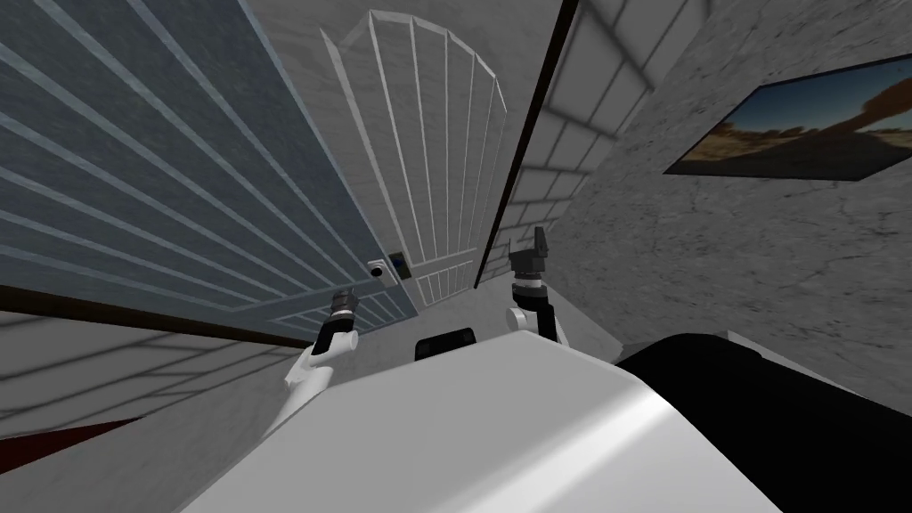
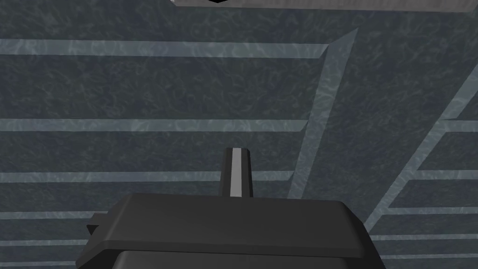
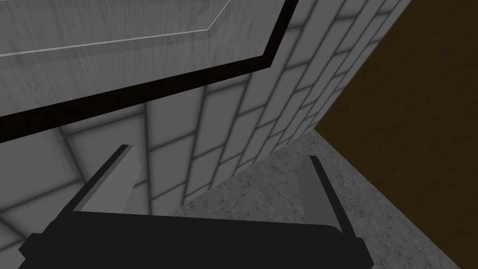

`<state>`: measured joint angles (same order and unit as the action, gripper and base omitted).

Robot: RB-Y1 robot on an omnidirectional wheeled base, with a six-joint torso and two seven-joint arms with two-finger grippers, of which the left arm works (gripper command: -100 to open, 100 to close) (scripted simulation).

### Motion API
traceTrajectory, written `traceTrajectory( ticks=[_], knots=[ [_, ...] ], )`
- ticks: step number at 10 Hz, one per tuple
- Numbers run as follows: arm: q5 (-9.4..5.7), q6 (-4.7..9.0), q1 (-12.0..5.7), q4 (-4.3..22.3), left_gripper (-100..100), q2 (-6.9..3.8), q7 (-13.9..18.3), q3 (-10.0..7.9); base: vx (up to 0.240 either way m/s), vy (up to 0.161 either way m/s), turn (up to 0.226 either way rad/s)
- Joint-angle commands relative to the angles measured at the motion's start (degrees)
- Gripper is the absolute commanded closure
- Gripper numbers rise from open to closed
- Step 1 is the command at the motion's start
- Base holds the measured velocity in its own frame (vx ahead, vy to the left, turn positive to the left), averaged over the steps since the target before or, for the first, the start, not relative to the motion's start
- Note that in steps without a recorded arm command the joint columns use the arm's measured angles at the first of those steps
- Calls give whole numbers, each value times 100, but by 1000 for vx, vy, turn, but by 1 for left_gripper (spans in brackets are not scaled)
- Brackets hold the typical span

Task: Pull the door open

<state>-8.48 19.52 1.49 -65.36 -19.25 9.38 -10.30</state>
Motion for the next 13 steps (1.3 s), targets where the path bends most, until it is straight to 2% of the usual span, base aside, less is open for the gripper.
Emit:
traceTrajectory(
  ticks=[1,4,5,6,9,11,13],
  knots=[
    [11,45,-17,-88,-100,32,59,159,-187,-77,-158],
    [25,76,-9,-249,-100,72,129,357,-193,-123,-69],
    [28,57,-13,-234,-100,89,89,314,-72,-39,-14],
    [7,58,87,-131,-100,10,75,159,-17,93,210],
    [-8,75,152,20,-100,-59,29,-37,54,168,109],
    [0,89,100,33,-100,-31,14,-27,170,55,-41],
    [16,105,8,12,-100,27,5,39,185,-44,-97]
  ],
)
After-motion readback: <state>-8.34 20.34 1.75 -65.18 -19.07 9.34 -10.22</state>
